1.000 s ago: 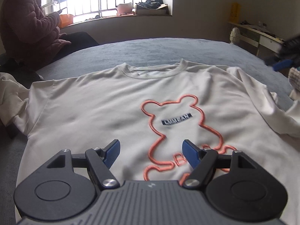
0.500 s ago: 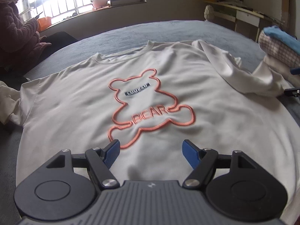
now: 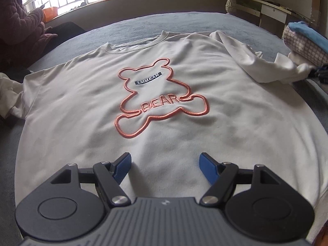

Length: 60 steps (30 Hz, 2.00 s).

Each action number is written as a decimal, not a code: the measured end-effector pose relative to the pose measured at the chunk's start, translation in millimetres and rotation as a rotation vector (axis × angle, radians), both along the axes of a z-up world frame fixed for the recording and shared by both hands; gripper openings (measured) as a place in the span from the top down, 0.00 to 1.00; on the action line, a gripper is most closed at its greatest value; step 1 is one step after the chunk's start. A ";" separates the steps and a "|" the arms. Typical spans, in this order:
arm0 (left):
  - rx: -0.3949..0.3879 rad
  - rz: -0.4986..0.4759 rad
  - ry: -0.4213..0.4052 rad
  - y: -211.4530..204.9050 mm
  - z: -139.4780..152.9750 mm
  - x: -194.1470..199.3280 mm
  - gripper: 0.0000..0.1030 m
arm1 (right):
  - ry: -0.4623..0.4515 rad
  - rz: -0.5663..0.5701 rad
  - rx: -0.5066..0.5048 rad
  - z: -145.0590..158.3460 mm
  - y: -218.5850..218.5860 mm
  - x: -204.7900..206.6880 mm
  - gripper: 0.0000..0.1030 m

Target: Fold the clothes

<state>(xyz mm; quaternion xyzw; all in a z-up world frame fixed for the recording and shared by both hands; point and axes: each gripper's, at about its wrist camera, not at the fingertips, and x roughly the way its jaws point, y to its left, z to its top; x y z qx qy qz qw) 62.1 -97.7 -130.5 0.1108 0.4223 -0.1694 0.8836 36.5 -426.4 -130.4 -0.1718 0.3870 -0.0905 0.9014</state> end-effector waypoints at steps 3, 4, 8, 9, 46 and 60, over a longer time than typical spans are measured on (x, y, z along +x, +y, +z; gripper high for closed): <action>-0.030 0.021 0.010 6.3 0.3 2.8 0.28 | -0.001 -0.043 -0.012 16.4 -3.5 2.2 0.94; -0.043 0.032 0.010 9.8 1.8 4.5 0.28 | 0.009 -0.056 -0.002 19.5 -3.0 1.6 0.92; -0.102 0.095 -0.013 30.4 11.4 13.5 0.28 | 0.047 -0.106 0.037 32.0 -0.9 -0.8 0.50; -0.118 0.123 -0.031 40.5 16.4 17.4 0.28 | 0.057 -0.119 0.047 35.1 -0.4 -1.4 0.47; 0.160 0.453 -0.453 244.9 -26.2 157.5 0.65 | 0.534 0.195 1.126 -11.1 512.0 349.6 0.44; 0.234 0.450 -0.546 234.8 -20.0 148.7 0.51 | 0.398 0.268 1.186 5.9 498.7 331.7 0.91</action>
